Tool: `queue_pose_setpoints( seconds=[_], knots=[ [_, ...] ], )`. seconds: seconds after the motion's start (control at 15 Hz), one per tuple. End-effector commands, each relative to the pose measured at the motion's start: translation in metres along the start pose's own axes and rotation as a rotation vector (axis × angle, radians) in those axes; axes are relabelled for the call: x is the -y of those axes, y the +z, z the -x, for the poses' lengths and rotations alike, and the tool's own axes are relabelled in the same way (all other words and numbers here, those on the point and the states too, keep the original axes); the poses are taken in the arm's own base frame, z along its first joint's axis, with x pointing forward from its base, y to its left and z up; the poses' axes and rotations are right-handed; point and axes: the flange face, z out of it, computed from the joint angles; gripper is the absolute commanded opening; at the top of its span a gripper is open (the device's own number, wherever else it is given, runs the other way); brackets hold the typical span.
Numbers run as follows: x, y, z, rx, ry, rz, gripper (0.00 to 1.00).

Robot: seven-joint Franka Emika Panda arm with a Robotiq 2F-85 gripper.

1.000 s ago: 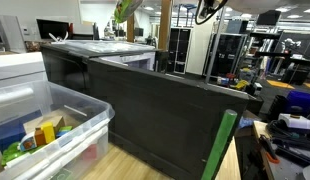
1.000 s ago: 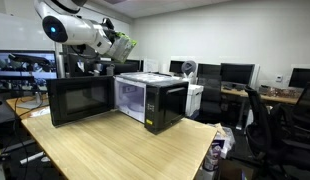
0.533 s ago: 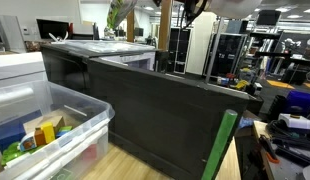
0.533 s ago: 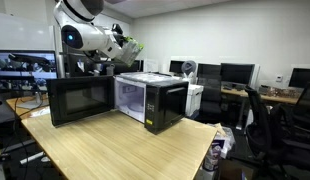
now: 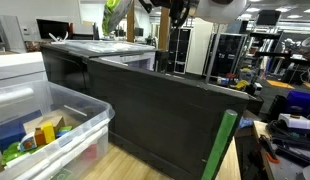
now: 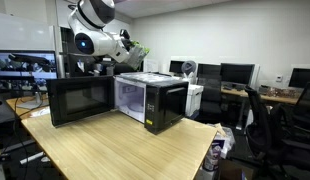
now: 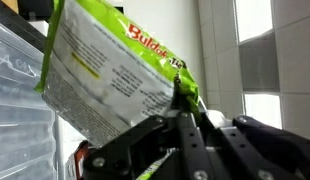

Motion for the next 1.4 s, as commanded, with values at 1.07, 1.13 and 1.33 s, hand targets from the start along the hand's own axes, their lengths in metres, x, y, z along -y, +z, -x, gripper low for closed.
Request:
queue_pose_setpoints(
  seconds=[1.07, 1.13, 1.33],
  knots=[
    [-0.021, 0.037, -0.018, -0.020, 0.003, 0.044, 0.08],
    [-0.022, 0.038, -0.018, -0.024, 0.001, 0.058, 0.08],
    [-0.024, 0.044, -0.016, -0.029, -0.004, 0.085, 0.07]
  ],
)
